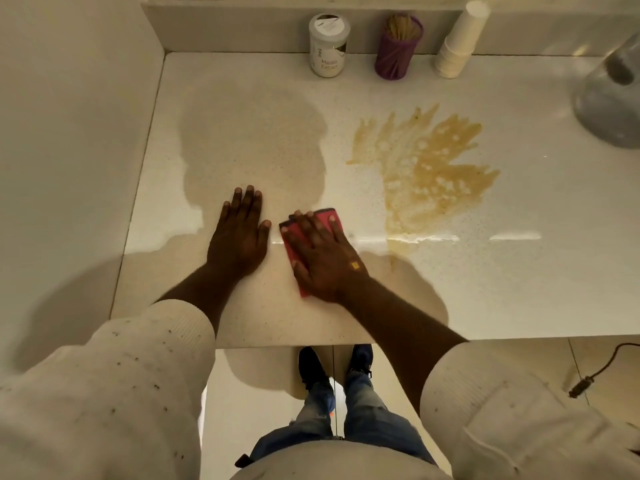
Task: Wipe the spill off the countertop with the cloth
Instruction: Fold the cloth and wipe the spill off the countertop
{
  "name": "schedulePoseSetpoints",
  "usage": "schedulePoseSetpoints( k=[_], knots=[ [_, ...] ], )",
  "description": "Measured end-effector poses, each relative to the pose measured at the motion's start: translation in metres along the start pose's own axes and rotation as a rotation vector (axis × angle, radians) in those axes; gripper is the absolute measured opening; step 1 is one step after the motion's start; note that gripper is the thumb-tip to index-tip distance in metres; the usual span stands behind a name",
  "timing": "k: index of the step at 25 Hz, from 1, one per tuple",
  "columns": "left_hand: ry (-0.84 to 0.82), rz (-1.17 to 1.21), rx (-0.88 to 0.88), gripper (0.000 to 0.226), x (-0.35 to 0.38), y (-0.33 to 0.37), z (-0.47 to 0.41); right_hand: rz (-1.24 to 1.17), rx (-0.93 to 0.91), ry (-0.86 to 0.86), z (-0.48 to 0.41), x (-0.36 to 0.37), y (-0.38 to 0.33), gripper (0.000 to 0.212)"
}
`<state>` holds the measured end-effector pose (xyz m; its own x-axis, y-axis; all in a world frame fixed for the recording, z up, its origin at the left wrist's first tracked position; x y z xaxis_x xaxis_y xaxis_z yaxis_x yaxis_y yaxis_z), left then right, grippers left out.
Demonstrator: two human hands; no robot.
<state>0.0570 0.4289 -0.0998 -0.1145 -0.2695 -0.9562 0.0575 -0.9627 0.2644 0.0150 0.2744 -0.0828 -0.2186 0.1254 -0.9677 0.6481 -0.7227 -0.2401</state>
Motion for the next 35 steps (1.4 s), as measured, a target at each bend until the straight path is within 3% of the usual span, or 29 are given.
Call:
schedulePoseSetpoints(
  k=[6,14,23,30,35],
  knots=[
    [-0.034,-0.025,0.032,0.068,-0.003,0.029,-0.004,0.039,0.075,0.083,0.073,-0.008,0.043,0.065],
    [-0.053,-0.018,0.177,0.068,0.016,0.12,-0.028,0.024,0.352,0.012,0.114,-0.023,0.146,0.066],
    [-0.049,0.003,0.083,0.069,0.019,0.108,-0.058,0.018,0.574,0.088,0.172,-0.049,0.256,0.07],
    [-0.044,0.01,0.079,0.069,0.018,0.108,-0.06,0.022,0.578,0.046,0.14,-0.05,0.247,0.071],
    [-0.039,-0.01,0.072,0.069,0.019,0.107,-0.058,-0.005,0.37,0.081,0.063,-0.043,0.176,0.067]
  ],
)
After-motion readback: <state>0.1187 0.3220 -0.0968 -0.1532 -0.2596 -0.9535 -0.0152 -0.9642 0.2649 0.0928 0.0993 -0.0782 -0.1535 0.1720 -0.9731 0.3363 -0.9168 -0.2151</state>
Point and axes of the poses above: each hand's wrist, its own z-axis away from the middle knuckle, its own x-axis out of the palm, y = z × x, the point moved 10 cm from there along -z, towards the middle knuckle, and after that the axes turned 7 degrees about -x, right-handed, at the moved point
